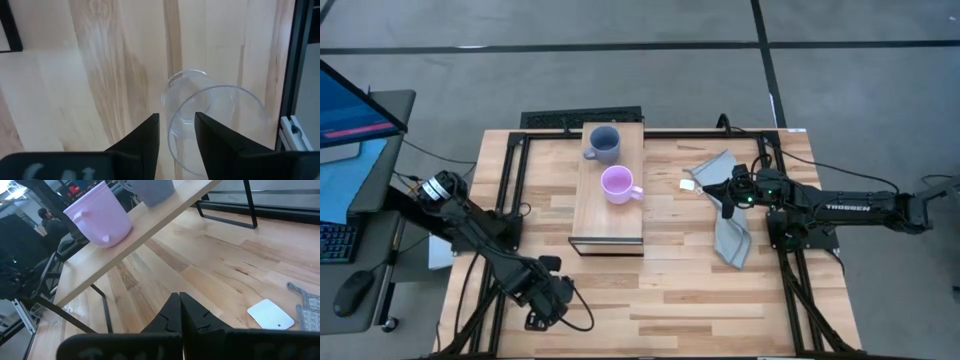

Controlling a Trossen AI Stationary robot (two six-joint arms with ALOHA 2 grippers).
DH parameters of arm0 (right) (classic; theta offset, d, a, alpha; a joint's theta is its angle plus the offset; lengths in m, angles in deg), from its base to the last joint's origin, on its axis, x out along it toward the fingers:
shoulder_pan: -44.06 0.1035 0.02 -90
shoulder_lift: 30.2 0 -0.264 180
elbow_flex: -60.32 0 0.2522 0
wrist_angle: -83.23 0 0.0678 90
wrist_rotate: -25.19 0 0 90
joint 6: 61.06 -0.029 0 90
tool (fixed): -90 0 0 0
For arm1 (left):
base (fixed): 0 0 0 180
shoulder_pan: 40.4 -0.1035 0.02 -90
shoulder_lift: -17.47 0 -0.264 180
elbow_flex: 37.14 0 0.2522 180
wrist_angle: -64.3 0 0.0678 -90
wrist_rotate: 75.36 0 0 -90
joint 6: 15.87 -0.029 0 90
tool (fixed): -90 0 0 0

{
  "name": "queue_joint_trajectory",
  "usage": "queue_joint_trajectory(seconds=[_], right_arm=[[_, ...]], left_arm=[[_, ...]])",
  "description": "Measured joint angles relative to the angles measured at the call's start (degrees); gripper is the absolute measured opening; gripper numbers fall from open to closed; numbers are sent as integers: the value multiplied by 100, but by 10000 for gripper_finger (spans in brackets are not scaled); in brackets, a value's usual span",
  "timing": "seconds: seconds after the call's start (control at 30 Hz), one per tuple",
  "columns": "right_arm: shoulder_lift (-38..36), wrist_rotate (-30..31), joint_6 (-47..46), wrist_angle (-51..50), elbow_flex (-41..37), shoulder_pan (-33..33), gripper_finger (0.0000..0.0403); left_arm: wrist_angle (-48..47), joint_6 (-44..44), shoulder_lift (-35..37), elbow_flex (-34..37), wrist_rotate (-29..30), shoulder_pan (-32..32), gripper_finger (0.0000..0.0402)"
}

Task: Stack small to large cups/mugs on shelf
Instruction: Put the transparent mug on the shelf

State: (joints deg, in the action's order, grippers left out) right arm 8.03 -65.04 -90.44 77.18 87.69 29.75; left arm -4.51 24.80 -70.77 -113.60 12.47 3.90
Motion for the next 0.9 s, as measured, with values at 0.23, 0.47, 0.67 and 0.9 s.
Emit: queue_joint_trajectory(seconds=[0.23, 0.47, 0.67, 0.9], right_arm=[[0, 0, -2, 0, 0, 0, 6], [0, 0, -2, 0, 0, 0, 6], [0, 0, -3, 0, 2, 0, 6], [0, 0, -4, 2, 0, 0, 6]], left_arm=[[48, -41, 2, 141, 23, 17, 114], [97, 56, 4, 321, -42, 17, 114], [105, 76, 4, 321, -14, 17, 114], [105, 274, 4, 321, 243, 17, 114]])
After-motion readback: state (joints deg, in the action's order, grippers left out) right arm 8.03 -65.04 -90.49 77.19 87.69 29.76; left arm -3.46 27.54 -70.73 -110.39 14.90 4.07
